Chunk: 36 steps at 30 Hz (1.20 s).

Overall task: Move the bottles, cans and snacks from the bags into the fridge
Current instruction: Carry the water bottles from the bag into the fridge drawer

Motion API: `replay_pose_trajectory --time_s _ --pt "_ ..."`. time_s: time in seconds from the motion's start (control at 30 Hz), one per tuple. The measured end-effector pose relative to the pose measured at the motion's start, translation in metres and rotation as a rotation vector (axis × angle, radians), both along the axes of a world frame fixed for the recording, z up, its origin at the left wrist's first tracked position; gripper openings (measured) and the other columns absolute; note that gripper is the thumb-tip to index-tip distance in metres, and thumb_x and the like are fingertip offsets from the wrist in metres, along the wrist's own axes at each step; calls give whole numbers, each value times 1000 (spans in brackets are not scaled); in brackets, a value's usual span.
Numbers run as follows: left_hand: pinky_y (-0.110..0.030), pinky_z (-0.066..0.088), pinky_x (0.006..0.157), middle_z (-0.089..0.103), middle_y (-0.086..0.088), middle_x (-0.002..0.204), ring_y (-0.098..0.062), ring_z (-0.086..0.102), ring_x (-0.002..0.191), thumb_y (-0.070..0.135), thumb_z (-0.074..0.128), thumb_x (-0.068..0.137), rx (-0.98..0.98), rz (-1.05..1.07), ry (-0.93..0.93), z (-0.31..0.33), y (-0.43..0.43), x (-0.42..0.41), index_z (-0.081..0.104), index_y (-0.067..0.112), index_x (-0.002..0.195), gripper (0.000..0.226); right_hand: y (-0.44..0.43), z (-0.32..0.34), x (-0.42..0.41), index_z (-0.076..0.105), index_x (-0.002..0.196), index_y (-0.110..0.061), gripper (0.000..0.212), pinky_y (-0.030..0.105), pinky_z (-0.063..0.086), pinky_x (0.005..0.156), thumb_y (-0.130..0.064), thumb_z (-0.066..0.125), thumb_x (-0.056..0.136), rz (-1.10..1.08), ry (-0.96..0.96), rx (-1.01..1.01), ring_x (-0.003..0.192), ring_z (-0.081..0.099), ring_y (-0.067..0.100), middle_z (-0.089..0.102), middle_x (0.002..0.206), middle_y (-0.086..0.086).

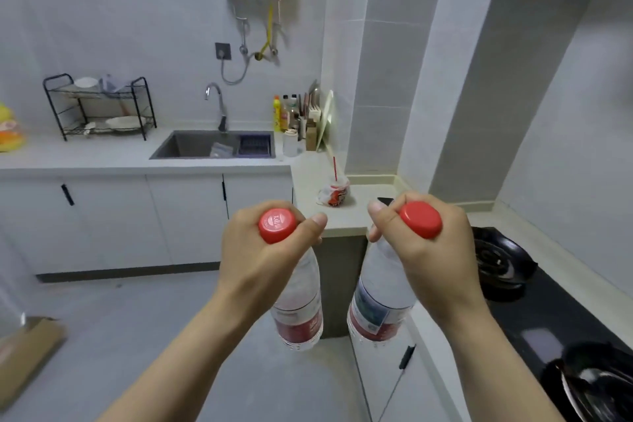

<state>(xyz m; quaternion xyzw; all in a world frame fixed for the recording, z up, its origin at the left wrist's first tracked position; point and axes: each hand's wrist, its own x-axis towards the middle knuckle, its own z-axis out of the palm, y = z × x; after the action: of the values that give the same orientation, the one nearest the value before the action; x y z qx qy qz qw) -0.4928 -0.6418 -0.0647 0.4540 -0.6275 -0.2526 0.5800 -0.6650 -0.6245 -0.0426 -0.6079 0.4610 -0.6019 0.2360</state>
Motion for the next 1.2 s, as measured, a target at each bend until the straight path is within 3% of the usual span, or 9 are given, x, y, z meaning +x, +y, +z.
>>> replay_pose_trajectory --time_s 0.2,0.3,0.43,0.6,0.67,0.8,0.97,1.13,1.2 --pt "-18 49 61 71 3 65 -15 68 67 44 66 74 13 223 9 -1 0 72 64 21 61 26 -40 -2 75 64 63 -8 31 7 44 65 -31 69 83 231 62 -4 64 61 4 65 59 -3" --pt "-13 46 59 71 5 63 -12 67 64 42 67 75 20 363 29 -1 6 103 65 21 58 27 -59 -4 112 63 65 -11 27 7 44 59 -26 70 86 360 87 -4 61 60 4 65 61 -3" --pt "-20 49 62 70 5 62 -12 66 64 42 68 76 43 563 6 -4 18 135 66 19 58 29 -78 -7 159 63 69 -9 22 7 45 57 -23 69 85 552 85 -4 59 61 3 65 62 0" --pt "-18 49 63 70 4 62 -12 66 65 41 70 76 53 829 16 1 42 159 68 17 59 29 -90 -9 207 64 66 -9 27 11 47 56 -26 71 85 805 69 -8 57 63 7 66 61 1" --pt "-11 45 61 70 6 62 -10 65 65 39 69 75 59 936 16 2 55 163 69 17 58 28 -90 -11 226 64 65 -10 29 18 50 55 -30 72 83 889 73 -9 55 62 11 66 60 1" --pt "-7 41 59 70 4 61 -6 63 63 23 75 81 93 1126 10 0 88 168 68 11 57 28 -76 -17 261 62 63 -8 34 34 49 59 -38 68 79 1050 88 -10 56 59 20 64 58 4" --pt "-9 42 58 70 6 60 -7 63 62 36 75 75 110 1333 50 -1 140 171 66 18 54 29 -37 -17 298 61 61 -6 34 36 49 60 -34 67 78 1263 69 4 57 60 22 65 57 4" --pt "-9 42 58 70 4 60 -6 62 61 38 68 71 90 1491 79 1 202 174 67 13 55 29 19 -18 332 60 64 -2 31 38 49 64 -22 72 84 1452 89 5 60 62 25 65 57 5" --pt "-9 42 58 70 3 60 -6 62 60 36 71 73 84 1529 80 3 229 177 67 11 56 31 45 -15 343 60 62 -1 31 31 49 60 -20 72 84 1512 70 -8 59 60 24 65 56 5"
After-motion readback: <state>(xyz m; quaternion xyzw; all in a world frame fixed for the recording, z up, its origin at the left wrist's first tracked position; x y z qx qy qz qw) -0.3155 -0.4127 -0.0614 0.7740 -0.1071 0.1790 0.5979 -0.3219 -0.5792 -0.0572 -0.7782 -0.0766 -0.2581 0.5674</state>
